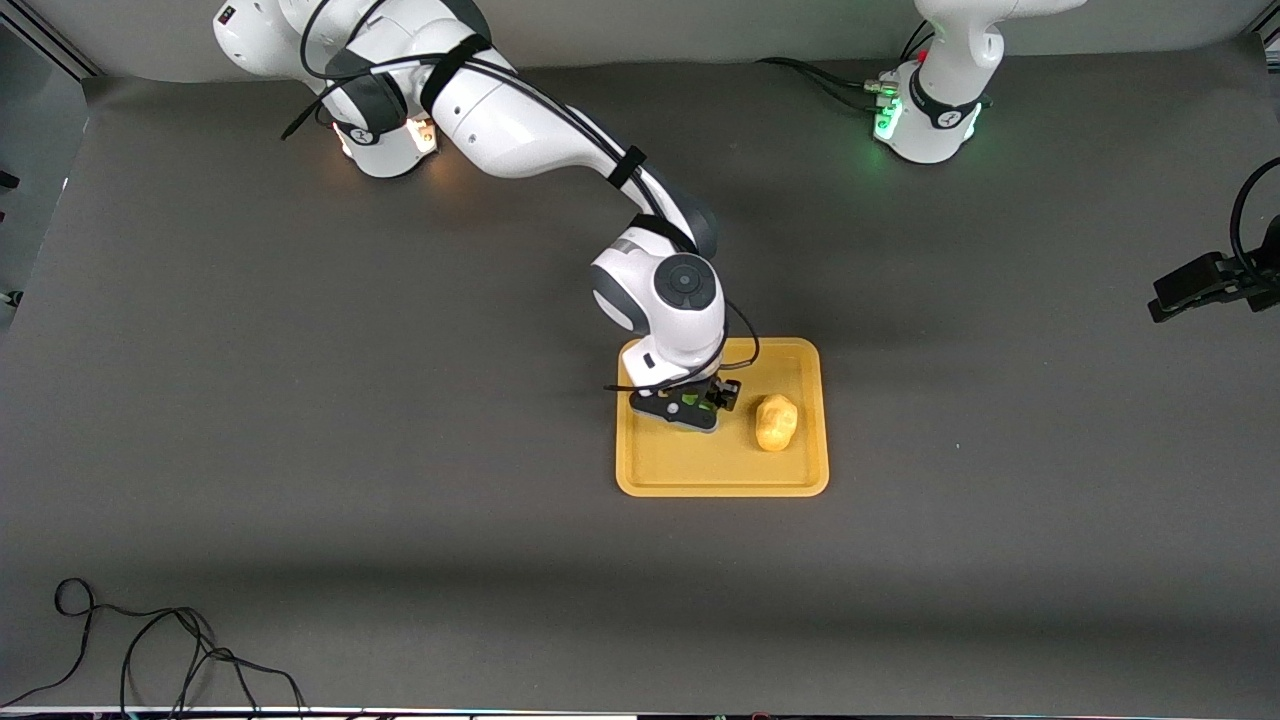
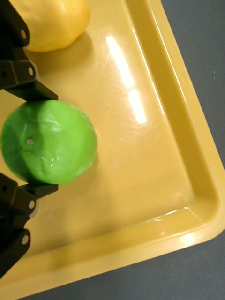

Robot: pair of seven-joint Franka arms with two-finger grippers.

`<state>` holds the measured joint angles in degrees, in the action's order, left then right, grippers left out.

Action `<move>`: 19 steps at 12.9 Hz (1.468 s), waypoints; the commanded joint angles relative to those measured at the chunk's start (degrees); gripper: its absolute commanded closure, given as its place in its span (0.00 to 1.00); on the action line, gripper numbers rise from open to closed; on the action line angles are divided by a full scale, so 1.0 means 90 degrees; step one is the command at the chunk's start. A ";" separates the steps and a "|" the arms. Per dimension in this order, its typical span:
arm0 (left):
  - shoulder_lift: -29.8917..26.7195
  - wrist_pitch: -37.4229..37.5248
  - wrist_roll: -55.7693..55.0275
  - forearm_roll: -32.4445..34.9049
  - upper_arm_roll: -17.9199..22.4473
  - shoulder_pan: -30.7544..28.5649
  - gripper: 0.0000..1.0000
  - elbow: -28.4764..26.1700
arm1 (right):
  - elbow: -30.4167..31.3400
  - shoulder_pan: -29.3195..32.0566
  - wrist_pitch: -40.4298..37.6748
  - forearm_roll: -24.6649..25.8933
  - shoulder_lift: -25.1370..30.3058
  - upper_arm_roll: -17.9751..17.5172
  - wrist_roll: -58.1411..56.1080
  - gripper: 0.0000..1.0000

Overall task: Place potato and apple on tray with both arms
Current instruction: 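Open the right gripper to release the apple and withdraw it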

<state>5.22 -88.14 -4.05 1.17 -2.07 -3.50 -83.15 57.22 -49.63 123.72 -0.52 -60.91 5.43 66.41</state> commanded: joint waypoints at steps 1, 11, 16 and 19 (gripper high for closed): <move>0.0026 0.0067 -0.0106 0.0114 0.0025 0.0144 0.00 0.0098 | -0.0264 -0.0062 -0.0006 0.0175 -0.0176 0.0071 0.0121 0.61; 0.0026 0.0067 0.0001 0.0046 0.0034 0.0106 0.00 0.0108 | -0.0283 0.0074 -0.0989 0.0155 0.0661 0.0139 0.0053 0.00; 0.0026 0.0106 0.0011 0.0075 0.0034 0.0145 0.01 0.0098 | -0.0245 0.0902 -0.2980 0.0145 0.2282 0.0159 -0.1924 0.00; 0.0036 0.0058 0.0583 0.0114 0.0034 0.0155 0.02 0.0098 | 0.0736 0.1713 -0.3854 0.0106 0.3656 0.0159 -0.4276 0.00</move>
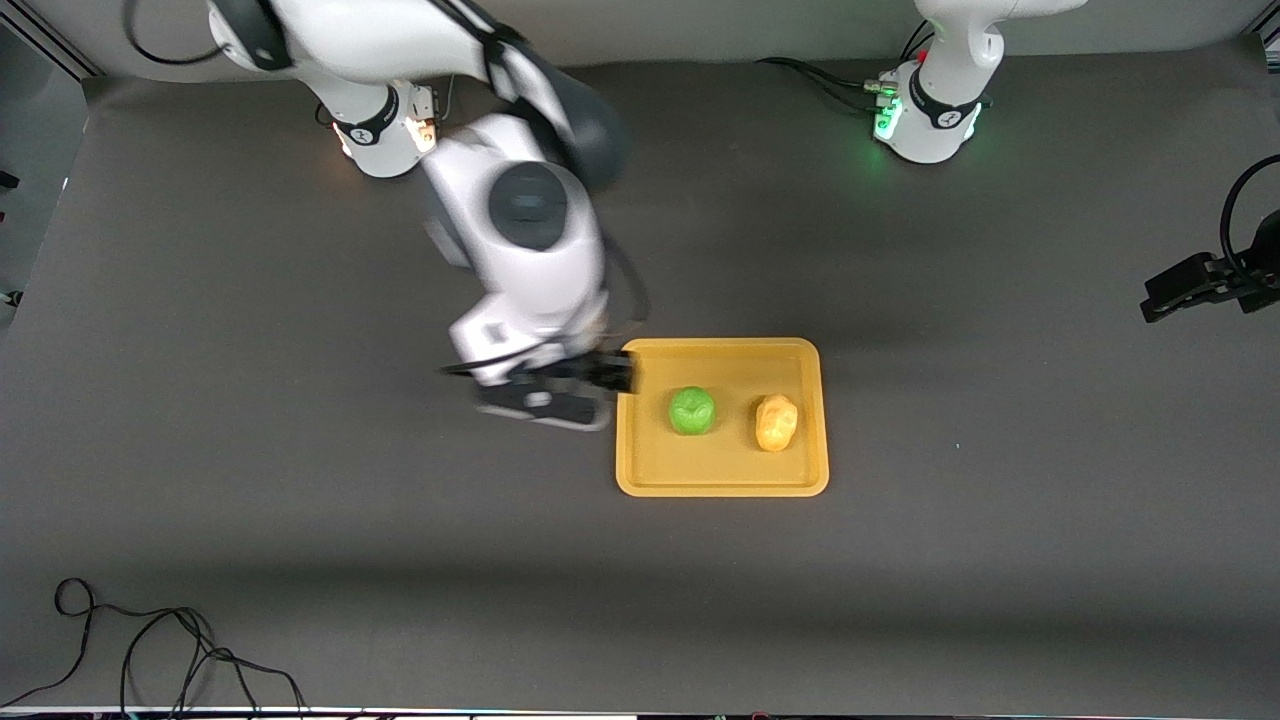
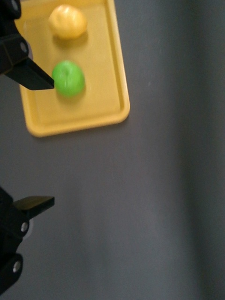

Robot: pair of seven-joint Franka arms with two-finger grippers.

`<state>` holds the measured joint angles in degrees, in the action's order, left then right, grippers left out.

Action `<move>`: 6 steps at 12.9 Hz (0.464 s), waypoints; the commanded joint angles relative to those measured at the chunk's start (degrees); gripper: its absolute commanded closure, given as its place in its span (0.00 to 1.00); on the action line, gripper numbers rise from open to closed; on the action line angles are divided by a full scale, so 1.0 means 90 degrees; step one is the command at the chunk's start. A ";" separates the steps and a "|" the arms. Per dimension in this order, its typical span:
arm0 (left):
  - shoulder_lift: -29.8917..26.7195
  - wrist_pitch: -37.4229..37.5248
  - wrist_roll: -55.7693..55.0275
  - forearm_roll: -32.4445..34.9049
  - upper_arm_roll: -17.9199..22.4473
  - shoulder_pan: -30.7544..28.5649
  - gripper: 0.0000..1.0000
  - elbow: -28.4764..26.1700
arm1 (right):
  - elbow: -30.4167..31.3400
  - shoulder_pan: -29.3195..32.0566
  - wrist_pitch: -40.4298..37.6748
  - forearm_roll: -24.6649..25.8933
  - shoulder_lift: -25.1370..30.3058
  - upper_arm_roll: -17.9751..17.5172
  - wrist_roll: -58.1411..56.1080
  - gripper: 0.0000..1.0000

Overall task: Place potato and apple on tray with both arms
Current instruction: 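Open the right gripper to release the apple and withdraw it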

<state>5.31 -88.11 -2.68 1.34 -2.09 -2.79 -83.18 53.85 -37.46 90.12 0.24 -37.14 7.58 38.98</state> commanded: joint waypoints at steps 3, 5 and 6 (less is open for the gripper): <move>0.0045 0.0054 0.0599 0.0046 0.0037 0.0027 0.02 0.0112 | 0.2713 0.1113 -0.0102 0.0013 0.2579 -0.0022 -0.2325 0.00; 0.0074 0.0035 0.0600 0.0104 0.0047 -0.0002 0.02 0.0102 | 0.3379 0.1533 -0.0073 0.0013 0.3216 0.0182 -0.3165 0.00; 0.0113 -0.0062 0.0620 0.0105 0.0047 -0.0002 0.01 0.0063 | 0.3652 0.1883 -0.0024 0.0013 0.3470 0.0173 -0.3449 0.00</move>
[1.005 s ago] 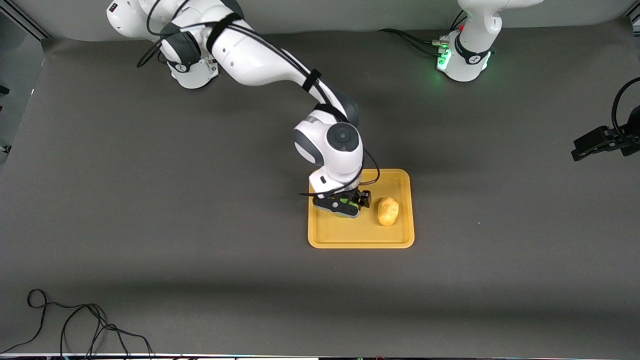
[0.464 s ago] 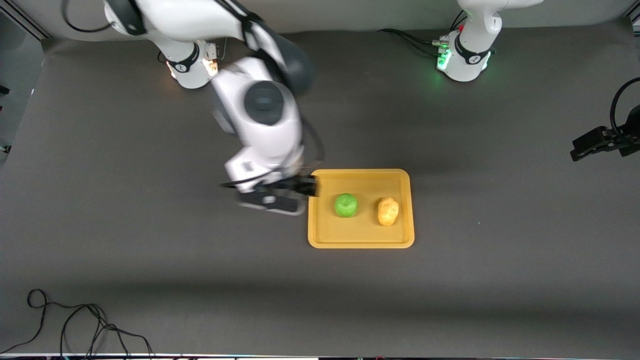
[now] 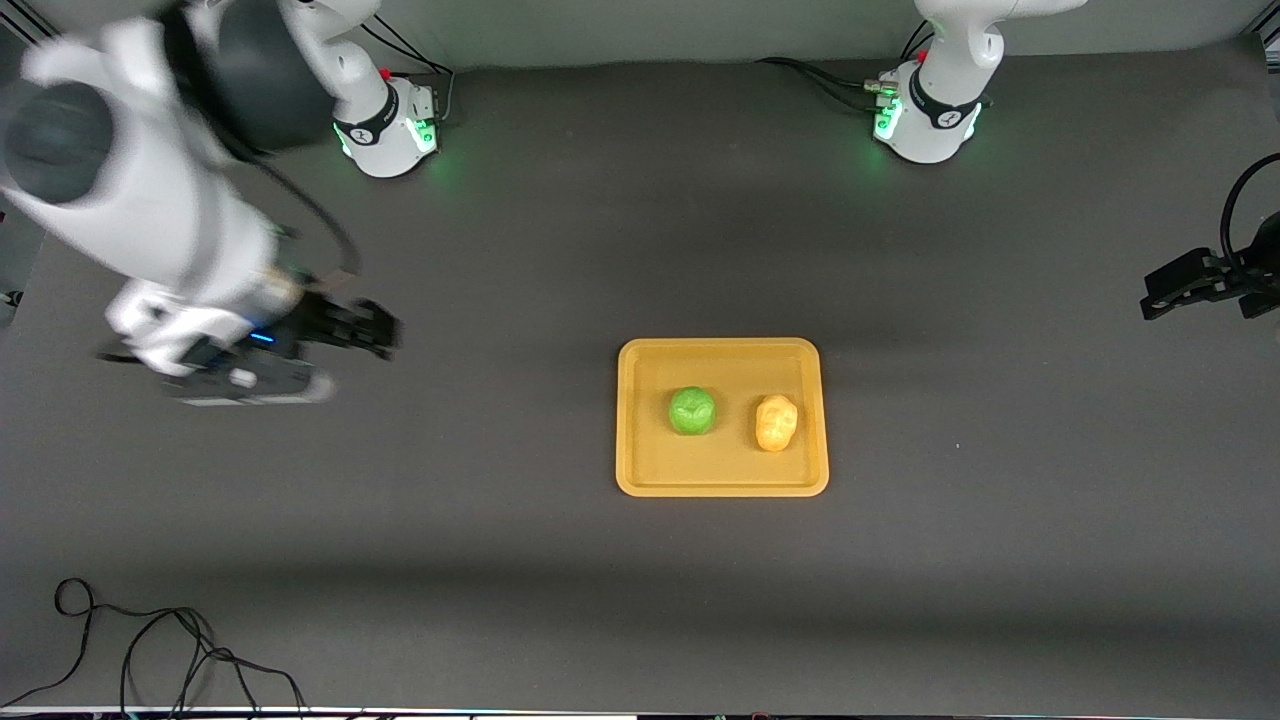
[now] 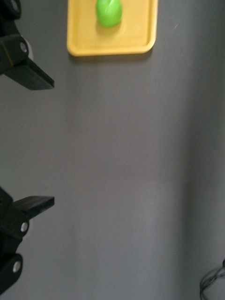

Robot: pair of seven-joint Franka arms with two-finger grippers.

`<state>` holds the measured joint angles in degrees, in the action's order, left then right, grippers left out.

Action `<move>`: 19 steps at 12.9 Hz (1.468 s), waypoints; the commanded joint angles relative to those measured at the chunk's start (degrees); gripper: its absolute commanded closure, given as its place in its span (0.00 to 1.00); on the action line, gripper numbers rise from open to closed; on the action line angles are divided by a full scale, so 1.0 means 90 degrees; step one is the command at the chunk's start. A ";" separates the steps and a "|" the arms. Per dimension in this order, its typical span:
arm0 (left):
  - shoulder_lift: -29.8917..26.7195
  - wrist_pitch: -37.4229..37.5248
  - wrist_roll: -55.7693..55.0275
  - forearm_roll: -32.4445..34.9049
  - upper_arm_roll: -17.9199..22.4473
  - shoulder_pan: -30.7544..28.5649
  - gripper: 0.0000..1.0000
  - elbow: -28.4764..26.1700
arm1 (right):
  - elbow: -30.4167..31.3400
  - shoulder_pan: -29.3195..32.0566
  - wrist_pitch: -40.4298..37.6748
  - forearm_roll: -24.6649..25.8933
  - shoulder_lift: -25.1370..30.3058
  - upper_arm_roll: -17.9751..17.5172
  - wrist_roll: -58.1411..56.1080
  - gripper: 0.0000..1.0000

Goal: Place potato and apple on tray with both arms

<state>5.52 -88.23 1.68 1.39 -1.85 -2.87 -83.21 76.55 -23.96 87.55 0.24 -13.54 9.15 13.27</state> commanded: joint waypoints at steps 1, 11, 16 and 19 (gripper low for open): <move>0.0109 -0.0127 0.0117 0.0109 0.0020 0.0006 0.01 0.0046 | 0.1424 0.0677 0.0359 0.0022 0.1082 -0.0011 -0.0809 0.00; 0.0197 -0.0118 -0.0655 -0.0233 0.0039 0.0006 0.01 -0.0013 | 0.1651 0.1861 0.0516 0.0090 0.1358 -0.0001 -0.1387 0.00; 0.0168 -0.0245 -0.0294 0.0021 0.0029 0.0036 0.01 -0.0023 | 0.1632 0.2418 0.0516 0.0032 0.1377 -0.0528 -0.1309 0.00; 0.0158 -0.0274 -0.0294 0.0031 0.0039 0.0036 0.01 -0.0032 | 0.1612 0.2369 0.0458 0.0032 0.1377 -0.0499 -0.1309 0.00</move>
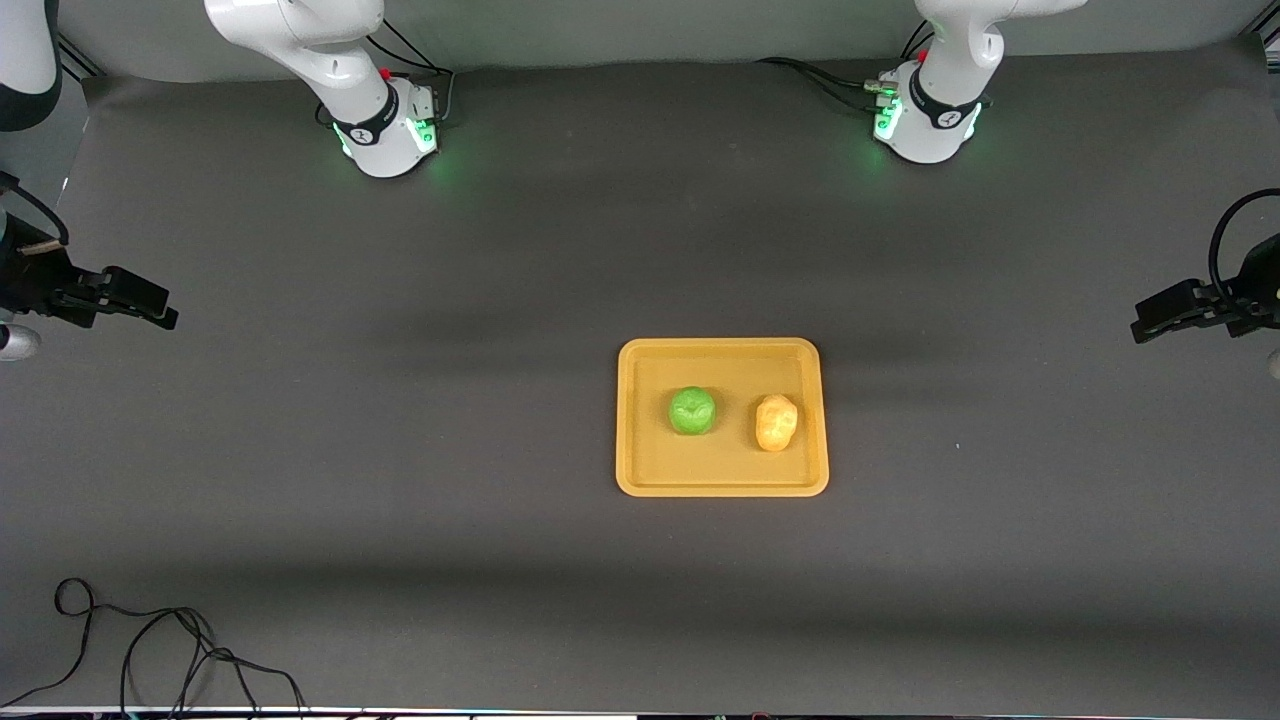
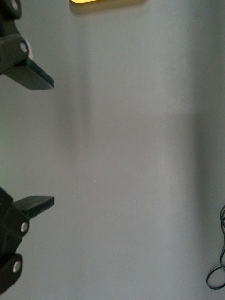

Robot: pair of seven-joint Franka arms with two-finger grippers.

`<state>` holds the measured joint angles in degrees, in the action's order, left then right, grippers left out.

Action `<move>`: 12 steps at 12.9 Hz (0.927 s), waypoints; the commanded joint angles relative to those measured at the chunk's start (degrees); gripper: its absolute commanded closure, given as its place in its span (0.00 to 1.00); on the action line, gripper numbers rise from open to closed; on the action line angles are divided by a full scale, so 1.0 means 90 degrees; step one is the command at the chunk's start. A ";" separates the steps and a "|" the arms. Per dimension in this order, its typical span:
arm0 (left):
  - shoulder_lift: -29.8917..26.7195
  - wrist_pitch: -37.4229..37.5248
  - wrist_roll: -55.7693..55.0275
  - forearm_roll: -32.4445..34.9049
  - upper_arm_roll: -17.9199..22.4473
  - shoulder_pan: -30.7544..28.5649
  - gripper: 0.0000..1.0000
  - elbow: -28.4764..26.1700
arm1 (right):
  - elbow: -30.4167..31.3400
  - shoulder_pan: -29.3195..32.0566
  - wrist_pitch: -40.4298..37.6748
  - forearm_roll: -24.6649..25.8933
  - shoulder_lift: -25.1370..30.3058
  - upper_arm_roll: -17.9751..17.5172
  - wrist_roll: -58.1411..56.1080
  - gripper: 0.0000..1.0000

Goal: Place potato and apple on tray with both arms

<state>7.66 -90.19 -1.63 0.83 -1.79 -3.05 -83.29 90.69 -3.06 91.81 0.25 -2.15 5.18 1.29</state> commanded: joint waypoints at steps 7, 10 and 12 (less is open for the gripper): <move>-0.0129 -0.0194 0.0259 -0.0024 0.0003 0.0066 0.01 -0.0042 | -0.0067 0.0106 -0.0473 -0.0008 0.0024 -0.0009 0.0080 0.00; -0.0129 -0.0204 0.0259 -0.0014 0.0003 0.0076 0.01 -0.0042 | -0.0126 0.0086 -0.0524 -0.0038 0.0034 -0.0009 0.0140 0.00; -0.0129 -0.0214 0.0249 -0.0004 0.0003 0.0076 0.01 -0.0042 | -0.0165 0.0096 -0.0524 -0.0057 0.0024 0.0001 0.0140 0.00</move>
<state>7.46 -91.80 0.10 0.82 -2.04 -2.83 -83.29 90.44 -2.54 88.46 0.25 -2.14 5.35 1.58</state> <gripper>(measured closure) 0.013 0.000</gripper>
